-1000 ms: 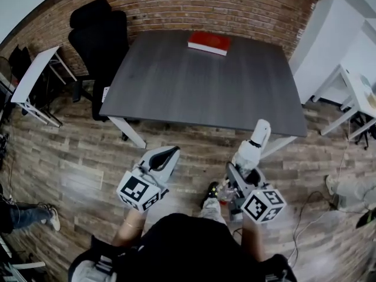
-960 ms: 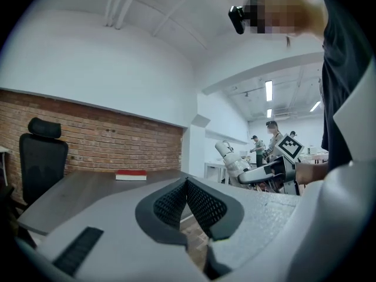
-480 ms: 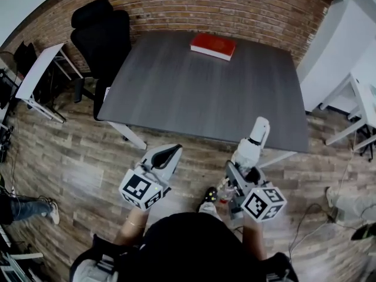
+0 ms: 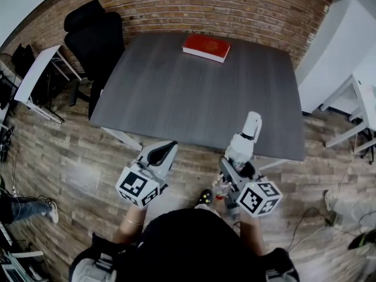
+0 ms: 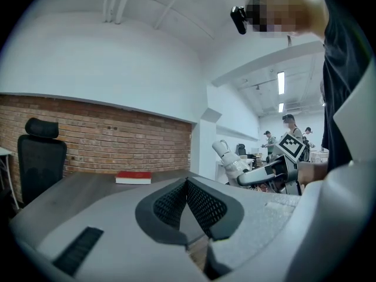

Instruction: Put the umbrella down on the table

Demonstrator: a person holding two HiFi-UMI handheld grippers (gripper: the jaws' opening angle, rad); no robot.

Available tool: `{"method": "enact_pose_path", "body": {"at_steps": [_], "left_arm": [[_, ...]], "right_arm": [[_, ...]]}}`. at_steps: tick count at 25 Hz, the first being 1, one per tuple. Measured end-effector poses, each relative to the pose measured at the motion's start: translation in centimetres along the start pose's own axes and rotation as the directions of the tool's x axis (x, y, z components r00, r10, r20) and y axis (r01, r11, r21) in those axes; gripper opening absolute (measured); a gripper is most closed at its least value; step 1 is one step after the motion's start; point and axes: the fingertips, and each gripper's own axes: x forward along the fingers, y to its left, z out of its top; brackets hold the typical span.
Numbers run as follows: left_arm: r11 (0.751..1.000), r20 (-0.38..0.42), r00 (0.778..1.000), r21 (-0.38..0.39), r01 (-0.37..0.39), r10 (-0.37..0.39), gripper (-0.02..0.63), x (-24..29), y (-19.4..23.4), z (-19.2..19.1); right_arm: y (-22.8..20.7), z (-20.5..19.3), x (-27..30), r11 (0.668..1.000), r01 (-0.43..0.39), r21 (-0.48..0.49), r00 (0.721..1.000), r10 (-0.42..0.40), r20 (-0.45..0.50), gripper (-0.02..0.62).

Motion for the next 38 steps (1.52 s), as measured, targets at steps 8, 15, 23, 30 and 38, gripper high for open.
{"method": "enact_pose_path", "body": {"at_steps": [8, 15, 23, 30, 38], "left_arm": [[1.0, -0.007, 1.0, -0.003, -0.007, 0.007, -0.003, 4.1, -0.3, -0.1], [1.0, -0.003, 1.0, 0.007, -0.019, 0.019, -0.003, 5.8, -0.3, 0.4], [0.997, -0.02, 0.998, -0.022, -0.067, 0.067, -0.003, 5.5, 2.6, -0.7], [0.999, -0.019, 1.0, -0.035, -0.018, 0.017, -0.003, 7.7, 6.6, -1.2], [0.998, -0.016, 0.998, -0.027, 0.058, -0.058, -0.003, 12.4, 11.4, -0.1]], "right_arm": [[-3.4, 1.6, 1.4, 1.0, -0.018, 0.01, 1.0, 0.018, -0.023, 0.291], [-5.1, 2.4, 2.1, 1.0, -0.022, 0.012, 0.999, 0.022, -0.035, 0.291], [-5.8, 2.3, 5.0, 1.0, -0.018, 0.01, 0.997, 0.019, -0.073, 0.291], [-6.3, 2.8, 8.5, 0.999, 0.038, 0.01, 0.997, -0.037, -0.072, 0.291], [-8.0, 4.7, 12.6, 0.993, 0.119, 0.026, 0.991, -0.117, -0.068, 0.291]]}}
